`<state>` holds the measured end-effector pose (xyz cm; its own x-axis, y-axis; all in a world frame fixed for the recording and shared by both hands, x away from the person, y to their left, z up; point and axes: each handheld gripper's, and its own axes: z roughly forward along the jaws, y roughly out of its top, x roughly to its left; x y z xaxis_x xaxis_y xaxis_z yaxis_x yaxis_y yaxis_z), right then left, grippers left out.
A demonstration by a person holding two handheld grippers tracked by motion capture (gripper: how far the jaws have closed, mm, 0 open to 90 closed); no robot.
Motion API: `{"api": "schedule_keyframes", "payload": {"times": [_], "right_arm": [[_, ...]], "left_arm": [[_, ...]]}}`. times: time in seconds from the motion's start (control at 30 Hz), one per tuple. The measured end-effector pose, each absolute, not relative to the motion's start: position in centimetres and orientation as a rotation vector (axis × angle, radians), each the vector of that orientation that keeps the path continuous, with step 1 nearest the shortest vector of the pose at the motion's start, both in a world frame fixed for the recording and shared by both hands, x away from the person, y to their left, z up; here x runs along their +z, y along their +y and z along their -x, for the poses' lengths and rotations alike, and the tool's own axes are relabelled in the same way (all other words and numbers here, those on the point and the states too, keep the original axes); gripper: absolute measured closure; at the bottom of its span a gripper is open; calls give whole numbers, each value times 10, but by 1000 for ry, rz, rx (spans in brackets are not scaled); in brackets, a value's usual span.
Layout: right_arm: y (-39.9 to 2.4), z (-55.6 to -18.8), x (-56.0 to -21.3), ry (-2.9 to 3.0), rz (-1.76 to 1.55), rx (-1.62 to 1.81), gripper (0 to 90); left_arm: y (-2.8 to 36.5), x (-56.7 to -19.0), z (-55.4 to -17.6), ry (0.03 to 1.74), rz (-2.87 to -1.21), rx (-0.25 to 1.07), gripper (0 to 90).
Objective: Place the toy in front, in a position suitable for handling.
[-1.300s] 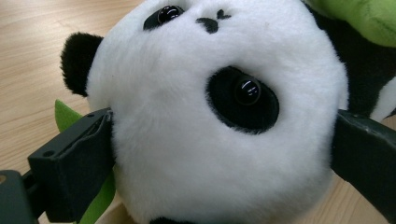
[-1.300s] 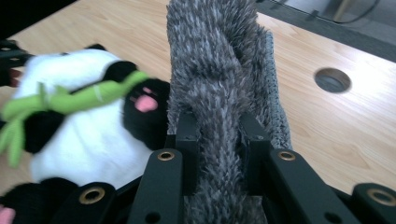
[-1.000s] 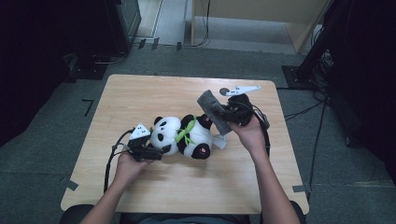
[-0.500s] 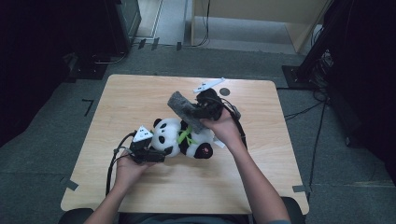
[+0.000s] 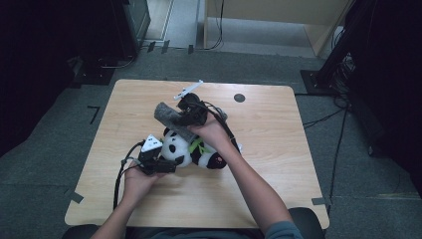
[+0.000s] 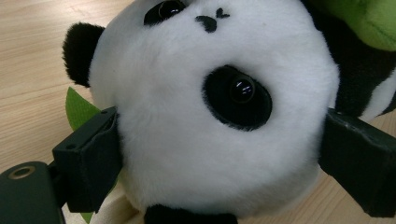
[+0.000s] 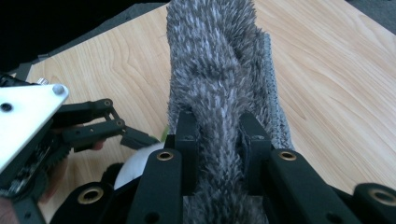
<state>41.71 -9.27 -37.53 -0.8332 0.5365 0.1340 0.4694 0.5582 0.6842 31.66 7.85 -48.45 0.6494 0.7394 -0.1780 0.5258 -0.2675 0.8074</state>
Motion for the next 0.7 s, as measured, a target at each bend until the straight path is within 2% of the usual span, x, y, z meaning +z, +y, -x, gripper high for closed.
{"api": "schedule_keyframes", "payload": {"times": [0.33, 0.7], "right_arm": [[-84, -432, -401, 2756, -945, 1072, 746], [-117, -444, -401, 2696, -1053, 1000, 738]], "left_arm": [[79, -485, -318, 1001, -1932, 279, 69], [79, -485, -318, 1020, -1933, 274, 71]]}}
